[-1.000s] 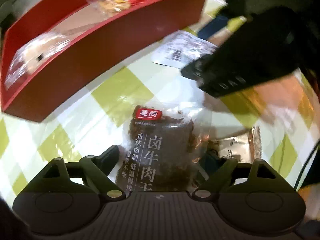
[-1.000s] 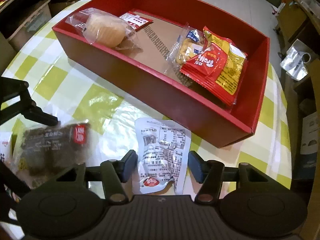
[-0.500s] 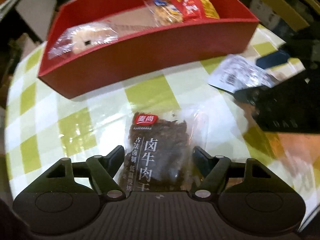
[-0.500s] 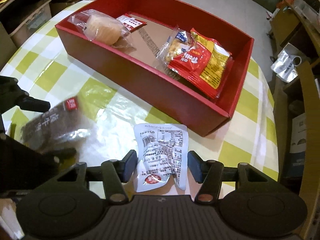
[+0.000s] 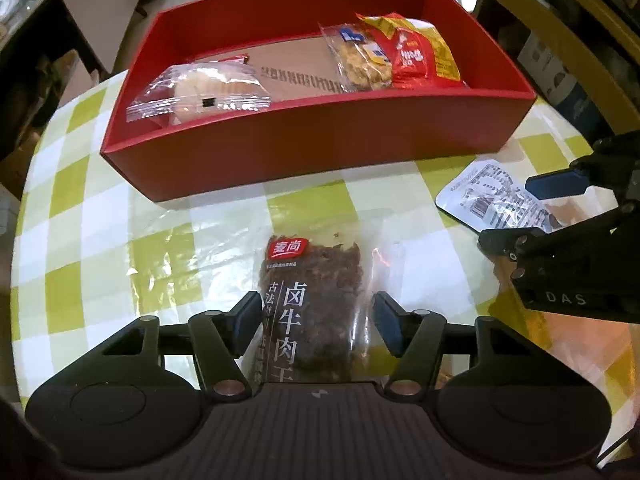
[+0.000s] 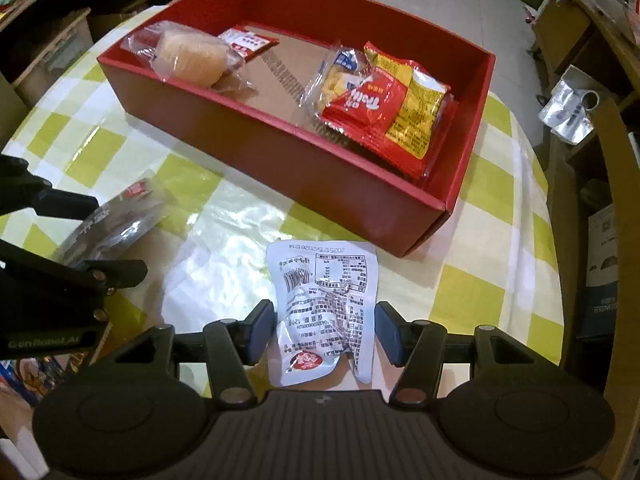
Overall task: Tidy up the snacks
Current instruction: 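Lower the right gripper onto the white sauce packet and close it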
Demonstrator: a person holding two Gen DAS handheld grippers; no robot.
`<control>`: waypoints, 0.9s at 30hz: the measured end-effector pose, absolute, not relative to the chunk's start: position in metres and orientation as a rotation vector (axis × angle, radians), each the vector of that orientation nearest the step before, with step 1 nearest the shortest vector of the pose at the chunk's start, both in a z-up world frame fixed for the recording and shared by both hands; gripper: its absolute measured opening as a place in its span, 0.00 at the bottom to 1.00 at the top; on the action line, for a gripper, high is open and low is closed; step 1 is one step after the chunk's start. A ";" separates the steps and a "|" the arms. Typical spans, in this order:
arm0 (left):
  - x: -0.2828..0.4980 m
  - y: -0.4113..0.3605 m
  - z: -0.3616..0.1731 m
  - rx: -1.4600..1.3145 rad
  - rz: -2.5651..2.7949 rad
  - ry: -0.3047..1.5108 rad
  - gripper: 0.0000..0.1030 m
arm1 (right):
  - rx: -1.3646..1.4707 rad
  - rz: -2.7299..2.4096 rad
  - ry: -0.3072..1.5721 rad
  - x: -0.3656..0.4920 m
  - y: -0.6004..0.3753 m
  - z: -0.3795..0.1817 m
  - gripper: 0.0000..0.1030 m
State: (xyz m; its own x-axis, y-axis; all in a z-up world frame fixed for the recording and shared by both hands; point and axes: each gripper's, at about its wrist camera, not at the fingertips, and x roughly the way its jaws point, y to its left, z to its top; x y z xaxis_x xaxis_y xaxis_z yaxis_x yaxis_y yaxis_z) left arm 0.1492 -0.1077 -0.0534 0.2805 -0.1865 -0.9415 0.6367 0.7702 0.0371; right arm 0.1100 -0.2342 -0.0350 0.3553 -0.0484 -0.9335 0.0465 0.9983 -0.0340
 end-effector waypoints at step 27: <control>0.161 -0.097 -0.086 0.422 -0.581 1.188 1.00 | 0.003 -0.049 1.198 0.108 -0.229 -0.031 0.63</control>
State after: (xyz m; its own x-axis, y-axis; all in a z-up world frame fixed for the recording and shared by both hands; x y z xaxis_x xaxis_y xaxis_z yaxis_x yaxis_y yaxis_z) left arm 0.1610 -0.0974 -0.0860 0.2571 -0.1987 -0.9457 0.6247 0.7808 0.0058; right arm 0.1084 -0.2292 -0.0308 0.3629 -0.0370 -0.9311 0.0397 0.9989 -0.0242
